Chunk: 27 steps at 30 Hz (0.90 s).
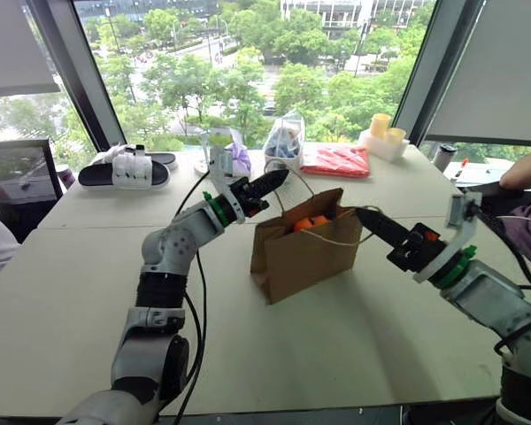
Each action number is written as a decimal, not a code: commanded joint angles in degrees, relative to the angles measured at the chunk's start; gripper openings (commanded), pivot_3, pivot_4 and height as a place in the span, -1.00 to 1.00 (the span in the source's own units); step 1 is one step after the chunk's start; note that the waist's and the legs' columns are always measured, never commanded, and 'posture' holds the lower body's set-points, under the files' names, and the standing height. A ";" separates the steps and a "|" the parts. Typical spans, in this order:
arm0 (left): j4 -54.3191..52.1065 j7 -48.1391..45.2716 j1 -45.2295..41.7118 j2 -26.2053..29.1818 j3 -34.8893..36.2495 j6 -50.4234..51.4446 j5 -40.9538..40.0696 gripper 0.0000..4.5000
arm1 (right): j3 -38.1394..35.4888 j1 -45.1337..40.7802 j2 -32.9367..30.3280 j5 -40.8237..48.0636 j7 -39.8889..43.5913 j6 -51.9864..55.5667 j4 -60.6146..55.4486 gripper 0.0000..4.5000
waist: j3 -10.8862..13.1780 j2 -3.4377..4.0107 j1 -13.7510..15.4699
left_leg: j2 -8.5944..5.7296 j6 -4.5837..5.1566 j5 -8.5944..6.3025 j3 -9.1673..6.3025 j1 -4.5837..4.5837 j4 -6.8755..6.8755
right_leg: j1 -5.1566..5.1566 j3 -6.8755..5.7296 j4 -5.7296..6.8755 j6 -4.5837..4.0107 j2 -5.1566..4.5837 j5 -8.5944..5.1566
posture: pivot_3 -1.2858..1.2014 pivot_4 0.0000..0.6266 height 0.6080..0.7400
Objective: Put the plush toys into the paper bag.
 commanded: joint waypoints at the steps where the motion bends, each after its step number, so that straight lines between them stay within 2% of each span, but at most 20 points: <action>1: -0.66 -1.46 -1.75 0.15 0.39 -1.57 0.39 -0.01 | -1.07 -0.54 -0.49 0.45 1.48 -2.22 -0.15 0.01 | 0.00 0.00 -0.01 | 0.00 0.00 0.00 0.00 0.00 -0.01 | -0.01 0.00 0.00 0.00 0.00 0.00 | 0.03 -0.52 1.00; 4: -0.55 -2.05 -1.61 0.39 0.74 -1.37 0.36 0.57 | -1.25 0.13 -1.00 0.67 2.05 -2.53 -0.30 0.66 | 0.00 0.00 -0.02 | 0.00 0.00 0.00 0.00 0.01 -0.02 | -0.01 0.00 0.00 0.00 0.00 0.00 | 0.03 -0.52 1.00; 6: -0.45 -2.84 -1.37 1.34 0.86 -1.07 0.58 0.92 | -1.82 1.10 -1.54 -0.01 1.70 -3.06 -0.67 1.00 | 0.00 0.00 -0.02 | 0.01 0.00 0.00 0.00 0.01 -0.02 | -0.01 0.00 0.00 0.00 0.00 0.00 | 0.03 -0.52 1.00; 7: -0.25 -3.82 -1.24 2.31 0.84 -0.34 0.48 0.98 | -2.80 2.05 -1.75 1.91 2.04 -2.96 -1.48 1.00 | 0.00 0.00 -0.02 | 0.01 0.00 0.00 0.00 0.01 -0.02 | -0.01 0.00 0.01 0.00 0.00 0.00 | 0.03 -0.52 1.00; 10: 0.83 -7.34 -0.92 5.88 1.65 2.39 -0.77 0.98 | -6.29 5.41 -1.95 10.39 2.17 -3.02 -4.59 1.00 | 0.00 0.00 -0.02 | 0.01 0.01 -0.01 0.00 0.01 -0.05 | -0.02 0.00 0.01 0.00 0.00 0.00 | 0.03 -0.52 1.00; 14: 2.69 -10.11 -1.53 8.80 4.12 5.97 -3.49 0.98 | -7.36 8.72 -2.92 13.14 2.04 -3.94 -7.13 1.00 | 0.00 0.00 -0.12 | 0.02 0.02 -0.01 -0.01 0.02 -0.04 | -0.02 0.00 0.03 0.00 0.00 0.00 | 0.03 -0.52 1.00; 19: 2.93 -12.95 0.53 12.10 3.34 6.31 -1.72 0.98 | -7.21 12.97 -3.73 14.31 1.66 -4.59 -8.97 1.00 | 0.00 0.00 -0.04 | 0.01 0.03 -0.01 -0.01 0.05 0.00 | 0.03 0.00 0.04 0.00 0.00 0.00 | 0.03 -0.52 1.00; 22: 1.20 -15.48 3.41 14.74 2.84 7.27 -1.84 0.98 | -1.56 16.38 -4.53 7.55 2.82 -3.29 -9.83 1.00 | 0.00 0.00 -0.07 | 0.02 0.03 -0.01 -0.01 0.05 -0.04 | 0.01 0.01 0.03 0.00 0.00 0.00 | 0.03 -0.52 1.00; 25: -0.14 -18.83 7.05 17.16 2.42 8.17 -2.24 1.00 | 5.33 15.44 -3.36 1.15 4.06 -3.77 -8.90 0.62 | -0.01 -0.01 -0.40 | 0.03 0.03 -0.02 0.01 0.08 -0.08 | -0.04 0.03 0.07 0.00 0.02 0.00 | 0.03 -0.52 1.00; 27: -1.00 -20.75 9.18 18.17 2.00 8.79 -2.43 1.00 | 8.38 13.71 -1.90 -1.40 4.79 -4.65 -7.51 0.22 | -0.01 -0.01 -0.57 | 0.05 0.02 -0.01 0.06 0.09 -0.08 | -0.11 0.11 0.17 0.00 0.03 0.00 | 0.03 -0.52 1.00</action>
